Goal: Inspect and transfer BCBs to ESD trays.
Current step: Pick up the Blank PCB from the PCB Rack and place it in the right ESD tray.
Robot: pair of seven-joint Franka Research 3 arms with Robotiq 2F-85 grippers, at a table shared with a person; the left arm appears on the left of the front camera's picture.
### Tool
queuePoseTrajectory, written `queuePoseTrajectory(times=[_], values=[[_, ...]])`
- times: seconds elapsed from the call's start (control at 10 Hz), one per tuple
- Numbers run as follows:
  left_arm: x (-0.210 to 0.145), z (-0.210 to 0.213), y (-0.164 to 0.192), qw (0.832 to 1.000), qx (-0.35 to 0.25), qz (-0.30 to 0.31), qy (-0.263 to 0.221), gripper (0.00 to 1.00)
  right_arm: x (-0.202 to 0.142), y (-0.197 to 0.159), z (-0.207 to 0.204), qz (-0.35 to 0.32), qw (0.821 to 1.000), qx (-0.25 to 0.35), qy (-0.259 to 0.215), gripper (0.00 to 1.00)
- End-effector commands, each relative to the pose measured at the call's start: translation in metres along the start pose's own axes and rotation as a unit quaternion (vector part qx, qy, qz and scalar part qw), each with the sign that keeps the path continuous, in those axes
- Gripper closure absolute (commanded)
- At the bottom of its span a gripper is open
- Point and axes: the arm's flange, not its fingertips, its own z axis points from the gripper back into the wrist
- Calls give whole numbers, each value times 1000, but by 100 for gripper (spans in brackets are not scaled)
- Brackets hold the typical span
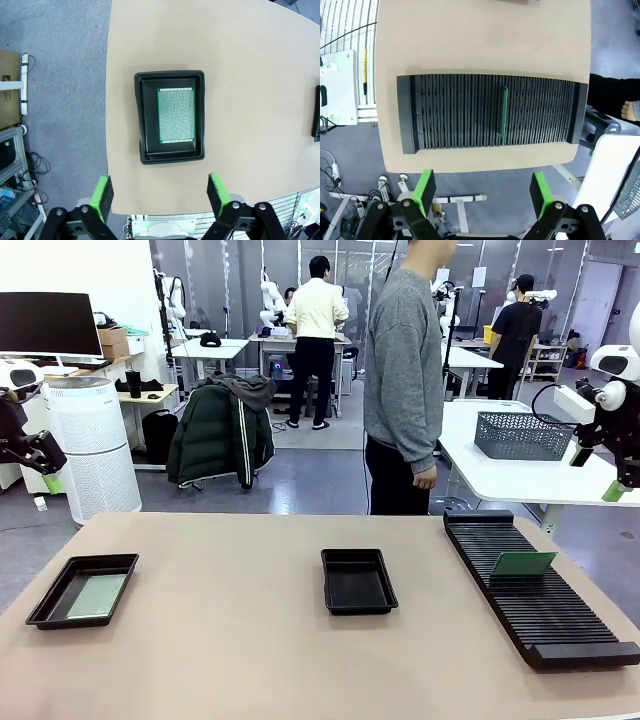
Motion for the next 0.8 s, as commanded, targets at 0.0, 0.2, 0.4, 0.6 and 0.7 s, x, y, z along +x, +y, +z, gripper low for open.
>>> queuePoseTrajectory(times=[0.0, 0.2, 0.4, 0.6, 0.7], values=[[0, -1, 1, 1000, 0, -2, -1, 0, 0, 0, 0, 0, 1000, 0, 0, 0], [0, -1, 1, 1000, 0, -2, -1, 0, -4, -11, -23, 10, 1000, -11, -11, 0], [0, -1, 1, 1000, 0, -2, -1, 0, -7, -14, -48, 18, 1000, -16, -18, 0], [0, -1, 1, 1000, 0, -2, -1, 0, -9, -13, -72, 27, 999, -22, -27, 0], [0, -1, 1, 1000, 0, -2, -1, 0, -7, -14, -86, 30, 999, -24, -31, 0]])
